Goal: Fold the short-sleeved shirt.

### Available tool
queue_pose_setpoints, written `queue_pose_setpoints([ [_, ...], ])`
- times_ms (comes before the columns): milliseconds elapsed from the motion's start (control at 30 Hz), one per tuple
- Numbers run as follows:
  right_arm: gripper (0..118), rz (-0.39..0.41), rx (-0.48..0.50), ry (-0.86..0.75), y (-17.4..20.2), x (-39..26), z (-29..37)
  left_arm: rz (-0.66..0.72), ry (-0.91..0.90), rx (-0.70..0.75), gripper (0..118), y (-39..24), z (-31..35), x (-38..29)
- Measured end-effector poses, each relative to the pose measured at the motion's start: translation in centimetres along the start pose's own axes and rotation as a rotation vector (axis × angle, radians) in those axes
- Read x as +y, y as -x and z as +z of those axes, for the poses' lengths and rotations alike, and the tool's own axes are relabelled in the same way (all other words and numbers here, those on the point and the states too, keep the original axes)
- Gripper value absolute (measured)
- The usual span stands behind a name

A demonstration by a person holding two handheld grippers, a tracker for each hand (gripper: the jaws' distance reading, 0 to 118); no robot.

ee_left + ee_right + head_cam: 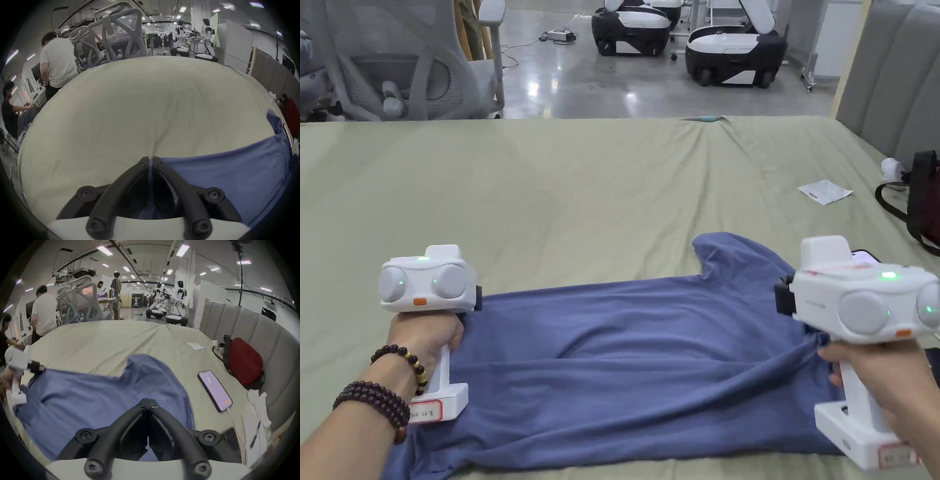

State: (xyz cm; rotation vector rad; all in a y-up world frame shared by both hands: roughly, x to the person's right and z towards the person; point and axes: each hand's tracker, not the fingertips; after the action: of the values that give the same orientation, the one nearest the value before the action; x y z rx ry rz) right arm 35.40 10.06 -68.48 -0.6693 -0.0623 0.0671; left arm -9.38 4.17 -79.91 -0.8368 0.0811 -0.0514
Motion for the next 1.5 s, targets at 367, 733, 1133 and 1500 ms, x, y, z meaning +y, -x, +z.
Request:
queue_pose_setpoints([
  [367, 101, -0.123, -0.04, 0.311, -5.3, 4.9, -15.2, -0.024, 0.0, -0.017, 2, 0.1, -0.1, -0.1],
  [733, 0, -0.043, -0.054, 0.326, -2.7, 5.1, -13.9, -0.026, -0.005, -0.016, 2, 0.0, 0.4, 0.4],
  [1133, 0, -0.021, -0.036, 0.122, -2.2, 2.9, 2.0, 0.001, -0.137, -0.078, 2, 3.8, 12.8, -3.0],
  [1500, 0, 0.011, -0.012, 0.081, -3.1, -9.0, 14.3, 0.053, -0.137, -0.116, 2, 6.0, 20.7, -14.7],
])
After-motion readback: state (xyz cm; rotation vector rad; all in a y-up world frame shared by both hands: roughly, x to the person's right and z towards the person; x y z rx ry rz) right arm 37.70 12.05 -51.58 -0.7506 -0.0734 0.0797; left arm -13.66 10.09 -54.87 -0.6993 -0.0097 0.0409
